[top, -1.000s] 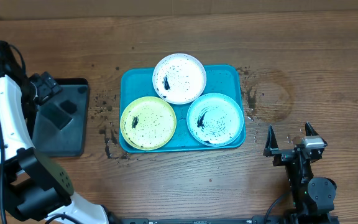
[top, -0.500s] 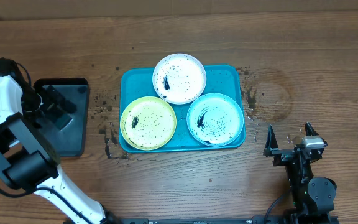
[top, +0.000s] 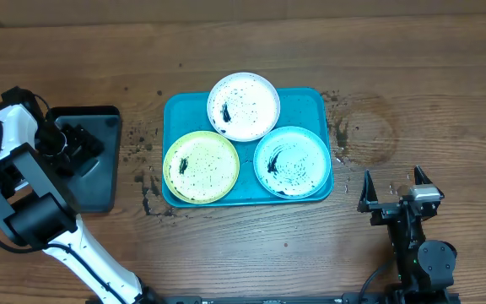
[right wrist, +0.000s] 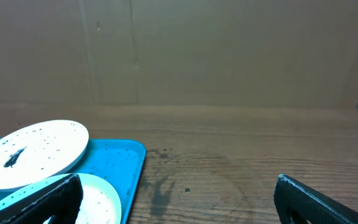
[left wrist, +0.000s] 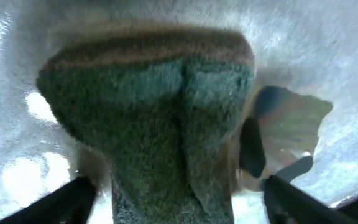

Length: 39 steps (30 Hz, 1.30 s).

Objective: Clean dirty plates on tray and stack at the side
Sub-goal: 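Grasp the green sponge with the left gripper and dip it in water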

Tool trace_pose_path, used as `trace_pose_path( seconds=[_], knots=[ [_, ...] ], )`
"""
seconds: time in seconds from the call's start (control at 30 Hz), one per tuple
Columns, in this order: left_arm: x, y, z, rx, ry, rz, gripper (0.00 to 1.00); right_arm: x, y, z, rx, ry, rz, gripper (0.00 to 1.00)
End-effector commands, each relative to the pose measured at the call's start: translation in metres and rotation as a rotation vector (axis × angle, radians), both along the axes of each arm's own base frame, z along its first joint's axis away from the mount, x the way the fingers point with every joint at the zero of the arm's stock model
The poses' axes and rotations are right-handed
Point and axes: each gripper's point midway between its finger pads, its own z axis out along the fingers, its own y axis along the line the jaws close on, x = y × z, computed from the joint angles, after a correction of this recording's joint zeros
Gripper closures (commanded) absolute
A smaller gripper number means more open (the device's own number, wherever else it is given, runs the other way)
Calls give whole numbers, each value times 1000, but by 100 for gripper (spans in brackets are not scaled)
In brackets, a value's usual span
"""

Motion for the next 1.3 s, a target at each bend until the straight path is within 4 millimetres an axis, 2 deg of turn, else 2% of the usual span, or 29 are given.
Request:
trace_pose_path(
  seconds=[0.0,0.1,0.17,0.23,0.33,0.4,0.43,0.47,0.5,0.53,0.93,1.1,1.17,1.27],
  knots=[
    [-2,-10,-14,-44,27,-15,30,0,1,-2,-1,-1,5,0],
    [-3,-10,-14,-42,31,-15,42,0,1,-2,-1,-1,5,0],
    [-3,-10,-14,-43,31,-15,58,0,1,-2,-1,-1,5,0],
    [-3,-9,-14,-40,31,-15,70,0,1,-2,-1,-1,5,0],
    [-2,-7,-14,-28,28,-16,96,0,1,-2,-1,-1,5,0],
    [-1,-6,-14,-24,22,-16,96,0,1,-2,-1,-1,5,0],
    [0,-5,-15,-21,18,-16,92,0,1,-3,-1,0,5,0],
    [1,-5,-15,-18,13,-16,68,0,1,-2,-1,-1,5,0],
    [2,-4,-15,-14,11,-16,32,0,1,-3,-1,0,5,0],
    [4,-1,-15,-3,5,-17,0,0,1,-3,-1,0,5,0],
    [24,44,-15,226,-51,-11,0,0,1,-3,-1,0,5,0],
    [30,49,-14,248,-70,-9,0,0,1,-3,-1,0,5,0],
    [29,48,-14,243,-68,-9,8,0,1,-3,-1,0,5,0],
    [27,47,-15,237,-59,-10,41,0,1,-2,-1,-1,5,0]
  ],
)
